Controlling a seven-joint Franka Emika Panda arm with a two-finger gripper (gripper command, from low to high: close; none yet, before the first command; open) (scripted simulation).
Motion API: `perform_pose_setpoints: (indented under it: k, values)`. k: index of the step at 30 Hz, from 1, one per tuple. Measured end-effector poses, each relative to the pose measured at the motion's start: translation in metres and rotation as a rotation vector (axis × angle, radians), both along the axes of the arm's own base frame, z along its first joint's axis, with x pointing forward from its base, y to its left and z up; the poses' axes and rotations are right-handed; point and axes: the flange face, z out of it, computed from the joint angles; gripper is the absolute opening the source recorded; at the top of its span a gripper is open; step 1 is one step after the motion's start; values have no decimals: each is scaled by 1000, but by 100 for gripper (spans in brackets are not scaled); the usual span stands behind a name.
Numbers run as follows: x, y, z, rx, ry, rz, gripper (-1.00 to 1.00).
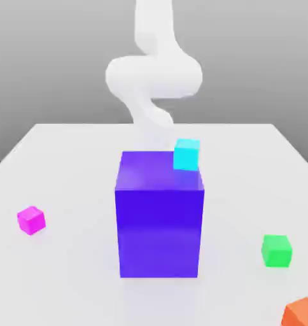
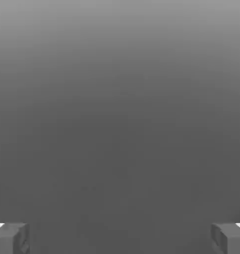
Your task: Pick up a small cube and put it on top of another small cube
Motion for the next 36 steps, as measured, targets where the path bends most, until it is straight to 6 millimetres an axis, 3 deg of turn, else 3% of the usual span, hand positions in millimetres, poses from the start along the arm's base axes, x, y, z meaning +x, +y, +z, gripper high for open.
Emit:
perform_pose_setpoints:
  k: [4, 9, 14, 17, 18, 20, 22, 30, 31, 36]
  values:
    - [32, -78, -99, 39, 142, -102, 0]
    - [22, -163, -220, 92, 304, -231, 0]
    - [-33, -229, -335, 149, 462, -367, 0]
    - [-82, -255, -397, 185, 557, -449, 0]
    - [-108, -267, -416, 204, 588, -497, 0]
    - [-145, -271, -450, 225, 654, -541, 0]
    - [-162, -274, -471, 231, 682, -562, 0]
    - [-167, -274, -529, 231, 693, -565, 0]
    - [-167, -273, -534, 234, 693, -565, -100]
    - [-167, -272, -534, 235, 694, -565, -100]
